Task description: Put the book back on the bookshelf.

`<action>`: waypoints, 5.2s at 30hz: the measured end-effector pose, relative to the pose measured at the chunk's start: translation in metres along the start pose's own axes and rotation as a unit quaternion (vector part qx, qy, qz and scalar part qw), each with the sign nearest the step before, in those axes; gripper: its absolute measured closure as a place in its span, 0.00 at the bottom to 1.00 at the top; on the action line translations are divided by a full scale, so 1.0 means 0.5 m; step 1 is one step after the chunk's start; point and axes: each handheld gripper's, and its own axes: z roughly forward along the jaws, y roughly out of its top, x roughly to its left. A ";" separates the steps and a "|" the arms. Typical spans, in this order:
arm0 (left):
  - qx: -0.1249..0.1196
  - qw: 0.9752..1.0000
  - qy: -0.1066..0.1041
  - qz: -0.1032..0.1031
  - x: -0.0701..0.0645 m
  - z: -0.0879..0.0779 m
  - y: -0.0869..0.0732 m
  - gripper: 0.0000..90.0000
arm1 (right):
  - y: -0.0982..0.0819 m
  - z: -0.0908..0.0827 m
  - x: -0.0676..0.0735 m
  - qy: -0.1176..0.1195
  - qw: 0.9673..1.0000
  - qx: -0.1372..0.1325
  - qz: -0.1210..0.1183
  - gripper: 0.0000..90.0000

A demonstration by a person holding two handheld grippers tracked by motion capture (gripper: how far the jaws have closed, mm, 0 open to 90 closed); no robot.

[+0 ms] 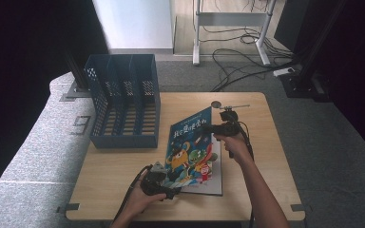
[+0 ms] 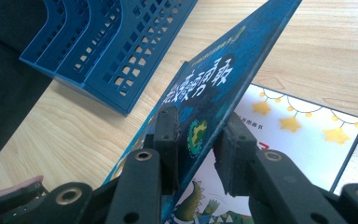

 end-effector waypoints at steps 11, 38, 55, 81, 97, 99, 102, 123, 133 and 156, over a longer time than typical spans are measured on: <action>-0.006 1.000 0.001 -0.004 0.002 0.002 0.000 0.13 | 0.004 -0.002 0.008 -0.002 1.000 -0.005 -0.003 0.80; -0.012 1.000 0.012 -0.018 -0.005 0.005 0.009 0.13 | 0.018 -0.030 0.043 -0.027 0.998 -0.036 -0.037 0.82; -0.014 0.997 -0.013 -0.077 0.036 0.017 0.020 0.11 | 0.024 -0.074 0.070 -0.042 0.990 -0.100 -0.086 0.83; -0.033 0.997 0.053 -0.034 -0.038 0.045 0.029 0.13 | 0.021 -0.074 0.071 -0.023 0.989 -0.125 -0.071 0.88; -0.027 0.997 0.040 -0.059 -0.015 0.055 0.040 0.11 | 0.022 -0.099 0.094 -0.034 0.984 -0.139 -0.105 0.87; -0.026 0.997 0.036 -0.066 -0.007 0.055 0.044 0.11 | 0.024 -0.105 0.097 -0.035 0.983 -0.143 -0.110 0.87; -0.023 0.997 0.032 -0.073 0.002 0.057 0.047 0.11 | 0.024 -0.114 0.103 -0.038 0.980 -0.152 -0.122 0.88; -0.017 0.997 0.042 -0.069 0.008 0.071 0.065 0.10 | 0.011 -0.136 0.107 -0.029 0.972 -0.187 -0.138 0.89; -0.011 0.997 0.056 -0.060 0.007 0.079 0.074 0.10 | -0.011 -0.152 0.099 -0.022 0.967 -0.209 -0.145 0.90; -0.003 0.996 0.076 -0.042 -0.005 0.082 0.072 0.10 | -0.056 -0.182 0.105 -0.013 0.958 -0.234 -0.167 0.90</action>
